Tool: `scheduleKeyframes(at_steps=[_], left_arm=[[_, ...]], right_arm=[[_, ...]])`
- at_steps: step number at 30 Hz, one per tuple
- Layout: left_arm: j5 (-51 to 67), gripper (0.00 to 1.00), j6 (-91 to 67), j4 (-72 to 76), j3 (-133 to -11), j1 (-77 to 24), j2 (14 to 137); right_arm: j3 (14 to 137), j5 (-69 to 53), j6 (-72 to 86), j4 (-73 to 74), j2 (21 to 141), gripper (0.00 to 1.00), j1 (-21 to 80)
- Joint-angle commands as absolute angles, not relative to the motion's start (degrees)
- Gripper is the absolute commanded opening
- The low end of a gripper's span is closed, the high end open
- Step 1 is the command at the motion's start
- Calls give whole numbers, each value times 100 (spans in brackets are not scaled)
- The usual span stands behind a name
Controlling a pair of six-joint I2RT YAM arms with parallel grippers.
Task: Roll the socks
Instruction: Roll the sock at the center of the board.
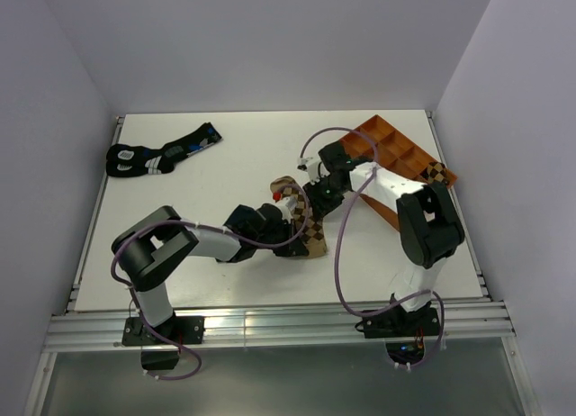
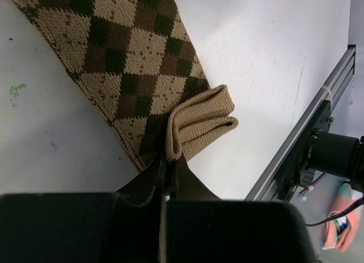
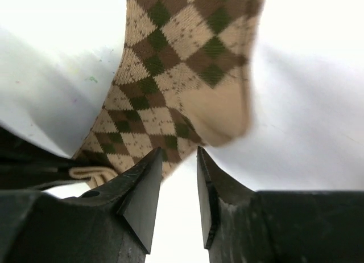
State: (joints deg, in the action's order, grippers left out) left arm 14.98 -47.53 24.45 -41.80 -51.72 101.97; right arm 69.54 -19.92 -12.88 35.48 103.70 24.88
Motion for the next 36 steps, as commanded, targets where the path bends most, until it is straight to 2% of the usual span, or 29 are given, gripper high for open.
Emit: scheduleKeyframes(at_steps=[1, 8, 15, 20, 24, 28, 36], left_arm=[[1889, 0, -4957, 1838, -4359, -5115, 10327], [2223, 0, -5106, 959, -4912, -5106, 10467], [2689, 0, -5168, -278, -5545, -4984, 10731], [3154, 0, -5300, -465, -5651, -4747, 10924], [3296, 0, -5300, -747, -5818, -4694, 11056], [3349, 0, -5300, -1002, -6055, -4676, 11197], [3392, 1, -5326, -1221, -6275, -4676, 11373]], right_arm=[[6786, -2039, -1239, 3182, 9695, 39, 2312], [6373, -2460, -1739, 3120, 8940, 40, 1952], [5214, -2961, -3074, 2988, 7692, 40, 1740], [4659, -3356, -4191, 3181, 6858, 41, 1793], [4176, -3314, -4727, 3217, 6434, 42, 2152], [3798, -3138, -4869, 2989, 6144, 42, 2950], [3419, -2664, -4878, 2462, 6249, 48, 4016]])
